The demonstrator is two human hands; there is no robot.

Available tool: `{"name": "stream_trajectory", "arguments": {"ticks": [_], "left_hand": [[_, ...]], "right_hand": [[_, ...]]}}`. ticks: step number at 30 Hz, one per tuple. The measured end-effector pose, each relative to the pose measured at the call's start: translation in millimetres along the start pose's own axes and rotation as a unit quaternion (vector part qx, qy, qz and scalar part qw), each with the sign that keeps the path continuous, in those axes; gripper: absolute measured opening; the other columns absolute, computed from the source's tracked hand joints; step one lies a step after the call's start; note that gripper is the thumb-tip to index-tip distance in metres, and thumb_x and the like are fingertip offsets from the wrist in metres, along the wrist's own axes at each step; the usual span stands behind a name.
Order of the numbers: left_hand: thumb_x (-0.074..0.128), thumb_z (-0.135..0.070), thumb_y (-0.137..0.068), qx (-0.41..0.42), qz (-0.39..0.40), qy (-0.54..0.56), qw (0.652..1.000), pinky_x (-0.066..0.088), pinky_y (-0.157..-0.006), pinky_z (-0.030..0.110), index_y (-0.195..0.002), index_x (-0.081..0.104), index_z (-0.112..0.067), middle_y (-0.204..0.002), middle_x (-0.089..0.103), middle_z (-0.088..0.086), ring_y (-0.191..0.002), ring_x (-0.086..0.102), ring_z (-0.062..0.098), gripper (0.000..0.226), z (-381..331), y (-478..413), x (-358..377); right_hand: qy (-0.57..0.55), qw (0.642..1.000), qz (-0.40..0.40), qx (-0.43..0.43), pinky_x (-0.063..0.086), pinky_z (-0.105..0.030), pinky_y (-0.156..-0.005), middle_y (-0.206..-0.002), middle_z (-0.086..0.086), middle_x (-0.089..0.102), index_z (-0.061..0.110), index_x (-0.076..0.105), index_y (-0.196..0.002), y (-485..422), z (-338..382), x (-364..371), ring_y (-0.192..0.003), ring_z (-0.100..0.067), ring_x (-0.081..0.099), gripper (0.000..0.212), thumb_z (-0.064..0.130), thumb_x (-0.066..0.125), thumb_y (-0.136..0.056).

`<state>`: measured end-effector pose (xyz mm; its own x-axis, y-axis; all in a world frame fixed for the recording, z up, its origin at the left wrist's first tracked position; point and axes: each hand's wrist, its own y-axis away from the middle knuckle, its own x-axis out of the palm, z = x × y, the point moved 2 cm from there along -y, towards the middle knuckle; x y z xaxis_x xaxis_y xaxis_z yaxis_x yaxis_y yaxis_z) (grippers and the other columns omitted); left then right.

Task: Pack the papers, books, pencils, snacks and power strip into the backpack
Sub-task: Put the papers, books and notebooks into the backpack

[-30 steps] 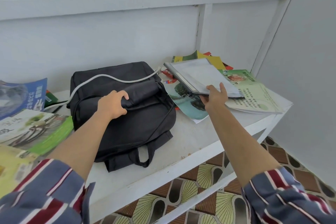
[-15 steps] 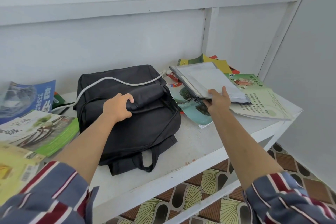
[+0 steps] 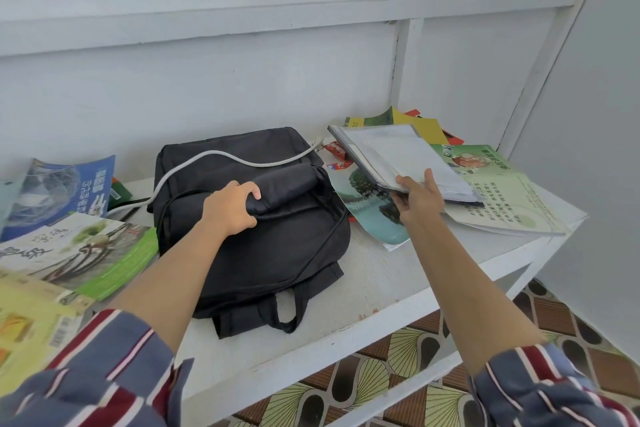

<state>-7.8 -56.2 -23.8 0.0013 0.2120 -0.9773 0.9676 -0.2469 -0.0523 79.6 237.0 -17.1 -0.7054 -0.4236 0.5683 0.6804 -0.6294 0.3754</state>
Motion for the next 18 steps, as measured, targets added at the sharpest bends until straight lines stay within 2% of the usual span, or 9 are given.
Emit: {"name": "stream_trajectory", "arguments": {"ticks": [2,6,9,12,14,15,17,18], "left_hand": [[0.069,-0.020,-0.071,0.001,-0.001,0.002,1.000,0.036,-0.073,0.030,-0.107,0.052,-0.029,-0.102,0.048,-0.001,-0.088,0.054,0.027,0.040,0,0,0],[0.069,-0.020,-0.071,0.000,-0.003,0.001,1.000,0.035,-0.073,0.030,-0.107,0.052,-0.029,-0.104,0.049,0.000,-0.085,0.052,0.026,0.041,2,0,1],[0.069,-0.020,-0.071,0.002,-0.002,-0.002,1.000,0.035,-0.072,0.030,-0.108,0.052,-0.028,-0.105,0.049,0.001,-0.082,0.052,0.026,0.041,1,1,0],[0.069,-0.020,-0.072,0.002,-0.003,-0.004,1.000,0.035,-0.072,0.030,-0.108,0.052,-0.028,-0.106,0.049,0.002,-0.080,0.050,0.025,0.041,0,1,0],[0.069,-0.020,-0.071,0.002,-0.002,-0.004,1.000,0.036,-0.072,0.030,-0.108,0.052,-0.028,-0.106,0.049,0.002,-0.080,0.050,0.025,0.041,0,1,0],[0.069,-0.020,-0.071,0.001,-0.002,-0.004,1.000,0.036,-0.072,0.030,-0.108,0.052,-0.028,-0.106,0.049,0.002,-0.080,0.051,0.025,0.042,0,1,0],[0.069,-0.021,-0.071,0.002,-0.001,-0.005,1.000,0.036,-0.072,0.030,-0.108,0.051,-0.029,-0.107,0.049,0.002,-0.081,0.052,0.025,0.042,1,0,0],[0.069,-0.021,-0.072,0.003,0.000,-0.006,1.000,0.036,-0.073,0.030,-0.109,0.051,-0.028,-0.107,0.049,0.002,-0.081,0.052,0.025,0.042,1,1,0]], "right_hand": [[0.019,1.000,-0.005,-0.010,0.055,-0.027,-0.063,-0.137,0.000,0.046,0.025,0.047,-0.136,2,-2,-1,-0.095,-0.020,0.055,0.074,-0.010,0.068,-0.074],[0.037,0.999,-0.020,-0.029,0.055,-0.034,-0.084,-0.123,0.000,0.056,0.023,0.052,-0.133,2,-9,-2,-0.077,-0.014,0.053,0.071,-0.009,0.069,-0.072],[0.037,0.998,-0.035,-0.046,0.052,-0.041,-0.089,-0.123,-0.004,0.059,0.023,0.055,-0.130,3,-14,-1,-0.061,-0.012,0.046,0.068,-0.007,0.069,-0.070],[0.040,0.996,-0.050,-0.060,0.046,-0.048,-0.093,-0.130,-0.011,0.053,0.023,0.054,-0.132,6,-12,2,-0.054,-0.011,0.035,0.067,-0.005,0.067,-0.073],[0.036,0.996,-0.052,-0.060,0.050,-0.048,-0.088,-0.133,-0.011,0.050,0.022,0.052,-0.133,9,-9,6,-0.055,-0.010,0.038,0.064,-0.003,0.066,-0.076],[0.024,0.997,-0.045,-0.054,0.056,-0.042,-0.079,-0.134,-0.009,0.051,0.021,0.052,-0.133,10,-9,8,-0.060,-0.010,0.045,0.062,-0.001,0.067,-0.077],[-0.002,0.999,-0.036,-0.039,0.058,-0.027,-0.058,-0.131,-0.007,0.055,0.020,0.054,-0.131,11,-8,12,-0.084,-0.015,0.058,0.057,0.005,0.071,-0.079],[-0.002,0.998,-0.042,-0.035,0.056,-0.024,-0.054,-0.129,-0.004,0.056,0.019,0.054,-0.130,11,-9,13,-0.093,-0.018,0.059,0.054,0.009,0.071,-0.080]]}}
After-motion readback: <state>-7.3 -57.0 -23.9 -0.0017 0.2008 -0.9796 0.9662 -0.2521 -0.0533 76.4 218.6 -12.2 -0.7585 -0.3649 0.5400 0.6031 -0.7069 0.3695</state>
